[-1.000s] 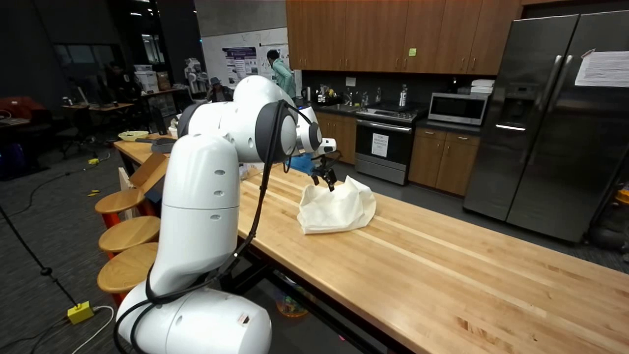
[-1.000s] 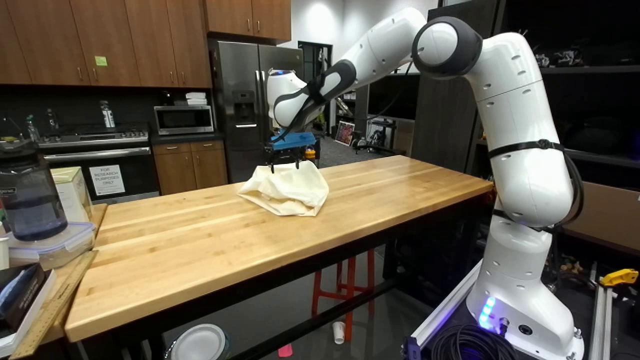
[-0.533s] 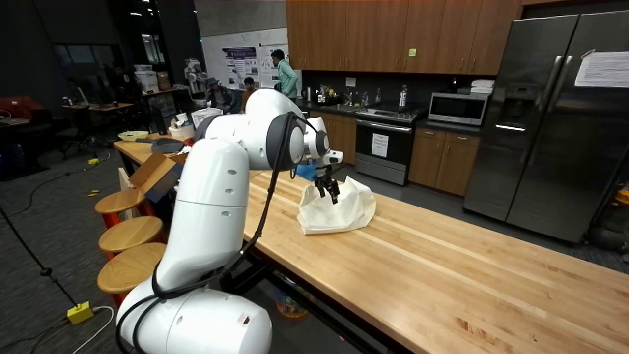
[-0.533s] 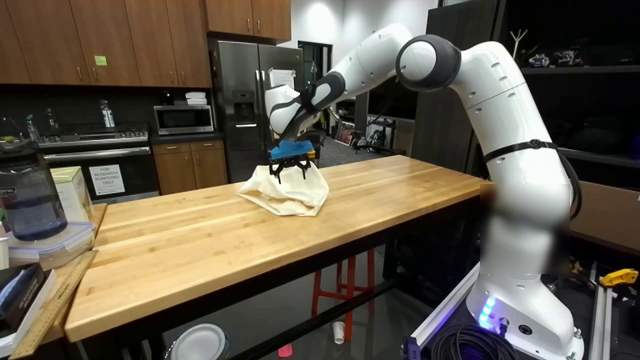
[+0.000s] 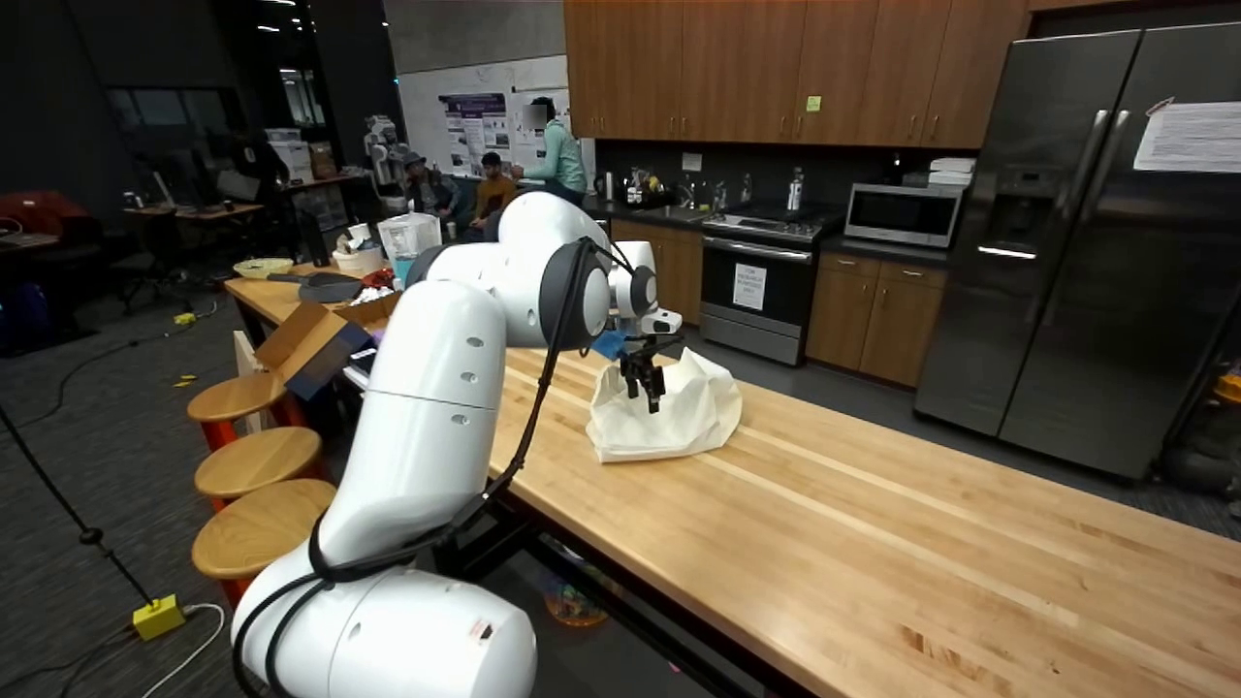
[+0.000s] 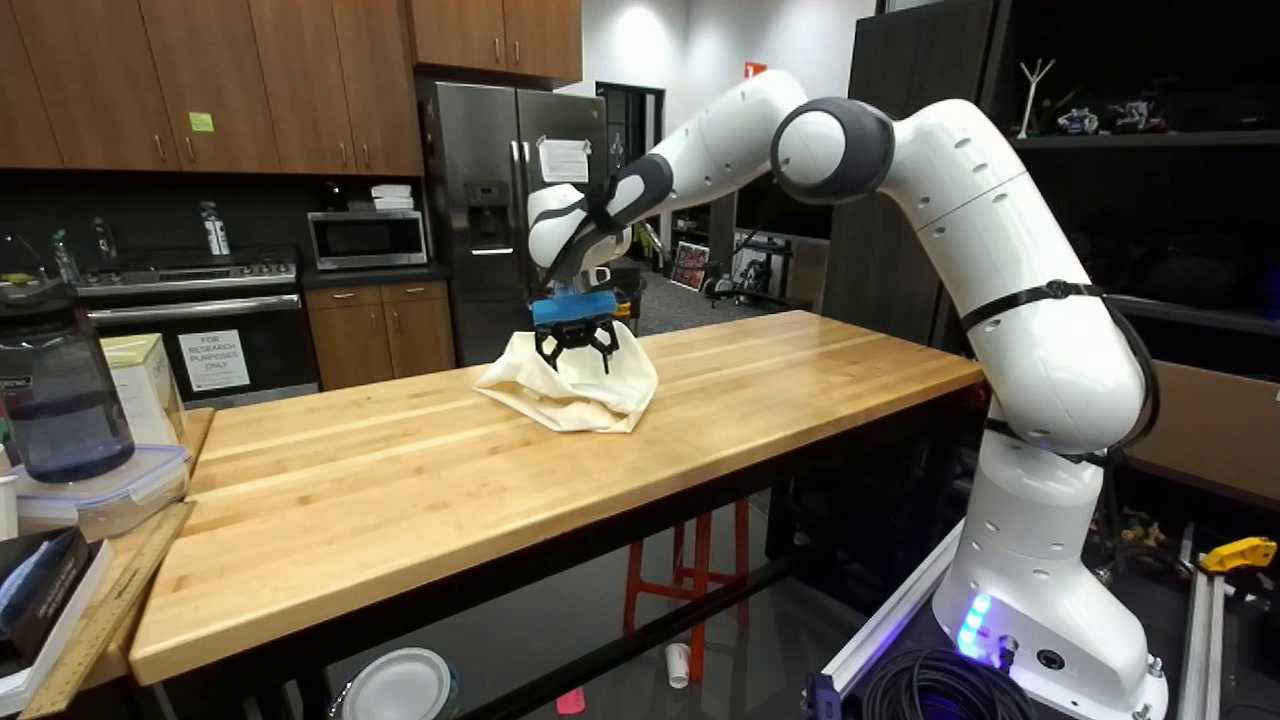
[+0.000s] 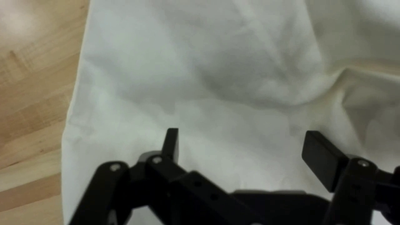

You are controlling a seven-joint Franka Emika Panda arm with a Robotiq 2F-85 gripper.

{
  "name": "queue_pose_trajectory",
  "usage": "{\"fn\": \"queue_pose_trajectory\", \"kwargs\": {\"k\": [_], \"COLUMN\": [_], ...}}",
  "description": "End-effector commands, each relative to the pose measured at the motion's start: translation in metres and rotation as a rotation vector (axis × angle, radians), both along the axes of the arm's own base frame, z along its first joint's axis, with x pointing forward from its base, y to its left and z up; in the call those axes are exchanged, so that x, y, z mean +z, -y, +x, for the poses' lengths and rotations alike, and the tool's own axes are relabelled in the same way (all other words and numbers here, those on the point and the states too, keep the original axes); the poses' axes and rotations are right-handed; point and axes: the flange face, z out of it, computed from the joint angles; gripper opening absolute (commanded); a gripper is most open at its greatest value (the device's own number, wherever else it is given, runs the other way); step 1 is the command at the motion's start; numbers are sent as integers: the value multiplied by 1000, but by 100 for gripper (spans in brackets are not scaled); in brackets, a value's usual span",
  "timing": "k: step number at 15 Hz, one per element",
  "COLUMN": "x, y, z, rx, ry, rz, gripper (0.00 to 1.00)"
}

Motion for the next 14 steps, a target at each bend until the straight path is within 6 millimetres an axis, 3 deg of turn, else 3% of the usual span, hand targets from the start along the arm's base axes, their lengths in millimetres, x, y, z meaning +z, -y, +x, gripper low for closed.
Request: {"fn": "queue_pose_trajectory", "kwargs": {"k": [1,4,8,14], "x": [11,23,24,-11], "y": [3,3,2,6], "z": [6,7,14,19], "rx": [-20,-25,12,32], "ry": [-10,20,61,19], "rz": [41,66,107,226], "gripper": [100,100,100,100]}}
